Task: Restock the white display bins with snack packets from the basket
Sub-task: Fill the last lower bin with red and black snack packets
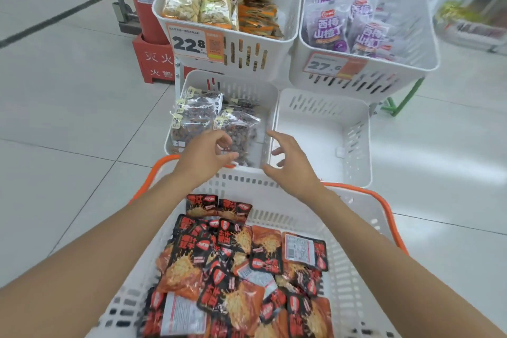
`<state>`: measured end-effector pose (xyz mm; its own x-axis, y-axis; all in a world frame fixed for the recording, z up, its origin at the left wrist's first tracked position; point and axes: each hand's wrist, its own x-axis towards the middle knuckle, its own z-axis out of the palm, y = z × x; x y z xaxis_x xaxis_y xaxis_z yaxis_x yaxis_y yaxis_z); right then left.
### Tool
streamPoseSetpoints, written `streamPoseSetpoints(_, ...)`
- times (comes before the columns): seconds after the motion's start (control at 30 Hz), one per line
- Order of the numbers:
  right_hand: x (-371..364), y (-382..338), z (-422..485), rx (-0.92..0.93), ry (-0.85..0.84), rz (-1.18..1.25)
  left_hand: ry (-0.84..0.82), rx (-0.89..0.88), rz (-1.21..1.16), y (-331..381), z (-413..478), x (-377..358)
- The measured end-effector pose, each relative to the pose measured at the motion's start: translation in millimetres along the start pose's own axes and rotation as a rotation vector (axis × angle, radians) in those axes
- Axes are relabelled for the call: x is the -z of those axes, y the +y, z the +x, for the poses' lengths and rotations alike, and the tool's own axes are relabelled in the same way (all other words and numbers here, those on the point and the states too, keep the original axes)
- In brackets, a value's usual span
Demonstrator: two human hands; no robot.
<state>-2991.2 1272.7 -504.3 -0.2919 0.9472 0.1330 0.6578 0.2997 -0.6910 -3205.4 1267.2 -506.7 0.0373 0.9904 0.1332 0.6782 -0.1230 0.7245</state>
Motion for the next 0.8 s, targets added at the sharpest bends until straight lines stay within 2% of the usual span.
streamPoseSetpoints(0.1,14.0,13.6,-50.5,-0.02,-0.135,-0.118,-0.1,0.017,-0.003,8.8,-33.2,-18.7)
streamPoseSetpoints(0.27,-5.5,63.3,-109.7,-0.293,-0.579,-0.137,-0.27,0.121,-0.007,-0.6,-95.0,-41.8)
streamPoseSetpoints(0.4,-51.4,76.7,-138.1,-0.484,-0.659,0.028,-0.317,0.194,0.009,-17.0,-121.0,-47.1)
streamPoseSetpoints(0.47,-77.2,81.9,-143.7,-0.439,-0.674,0.006,-0.342,0.246,0.022,-23.4,-128.2,-49.1)
streamPoseSetpoints(0.6,-114.9,76.6,-159.6,-0.24,-0.773,-0.273,-0.367,0.274,0.038,-37.1,-132.3,-46.2)
streamPoseSetpoints(0.67,-121.7,68.1,-168.0,-0.121,-0.722,-0.286,-0.353,0.314,0.02,-40.3,-133.0,-43.7)
streamPoseSetpoints(0.7,-123.0,66.3,-167.1,-0.131,-0.627,-0.197,-0.333,0.33,0.011,-43.2,-133.7,-45.2)
streamPoseSetpoints(0.8,-106.7,57.0,-147.7,-0.411,-0.291,0.267,-0.172,0.447,0.077,-45.0,-137.3,-54.9)
